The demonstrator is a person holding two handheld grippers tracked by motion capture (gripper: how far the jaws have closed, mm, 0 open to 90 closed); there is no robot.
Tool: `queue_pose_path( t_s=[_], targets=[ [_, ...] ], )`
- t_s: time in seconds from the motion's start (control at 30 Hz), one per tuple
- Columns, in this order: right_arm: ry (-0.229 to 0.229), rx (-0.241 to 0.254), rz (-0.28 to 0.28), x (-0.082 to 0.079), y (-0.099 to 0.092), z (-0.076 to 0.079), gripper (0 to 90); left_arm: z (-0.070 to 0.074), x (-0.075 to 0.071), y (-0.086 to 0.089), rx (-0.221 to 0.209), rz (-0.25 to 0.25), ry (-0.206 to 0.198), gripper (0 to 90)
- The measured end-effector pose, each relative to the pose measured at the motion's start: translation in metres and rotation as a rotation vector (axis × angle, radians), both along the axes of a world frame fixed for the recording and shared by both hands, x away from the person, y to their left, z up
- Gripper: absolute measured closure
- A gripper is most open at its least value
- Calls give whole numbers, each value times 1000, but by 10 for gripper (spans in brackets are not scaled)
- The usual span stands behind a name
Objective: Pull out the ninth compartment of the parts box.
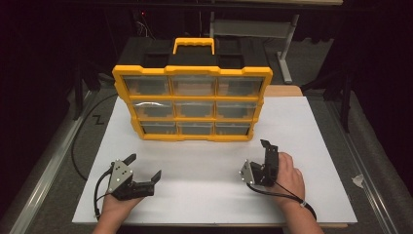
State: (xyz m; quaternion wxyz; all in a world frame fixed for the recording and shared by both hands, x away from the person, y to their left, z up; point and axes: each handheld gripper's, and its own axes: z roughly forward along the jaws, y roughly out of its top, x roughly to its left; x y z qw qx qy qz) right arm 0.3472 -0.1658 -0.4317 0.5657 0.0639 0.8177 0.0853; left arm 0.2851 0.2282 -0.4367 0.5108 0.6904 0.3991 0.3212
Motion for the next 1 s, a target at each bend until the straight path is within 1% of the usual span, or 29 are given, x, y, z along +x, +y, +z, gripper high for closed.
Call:
queue_pose_path(
  t_s=[0.17,0.2,0.3,0.5,0.53,0.57,0.6,0.63,0.77,0.83,0.87,1.0],
  targets=[
    [-11,-57,-5,0,1,-3,21,0,0,0,-1,-2,1,2],
    [-21,-73,-1,0,1,-3,21,0,0,0,0,-2,1,2],
    [-29,-98,5,1,0,-3,35,0,0,0,-1,-4,3,2],
    [-48,-114,8,0,-1,-2,53,0,0,-1,0,-12,3,2],
    [-55,-116,3,-1,-1,-2,69,0,0,-2,-1,-13,2,2],
    [-44,-116,11,-2,-1,-2,83,0,0,-2,-2,-13,2,2],
    [-54,-124,14,-3,0,-3,87,0,0,-2,-2,-14,2,2],
    [-54,-120,15,-4,1,-3,94,0,0,-2,-4,-15,2,2],
    [-85,-131,33,-6,5,-1,122,0,-1,-3,-4,-21,2,2],
    [-91,-127,42,-7,7,-2,150,0,-1,-3,-6,-22,-2,2],
    [-90,-125,37,-9,9,-2,164,0,-1,-3,-4,-25,-4,2],
    [-104,-133,49,-10,13,-4,194,1,-1,-3,-5,-28,-3,2]
  ],
)
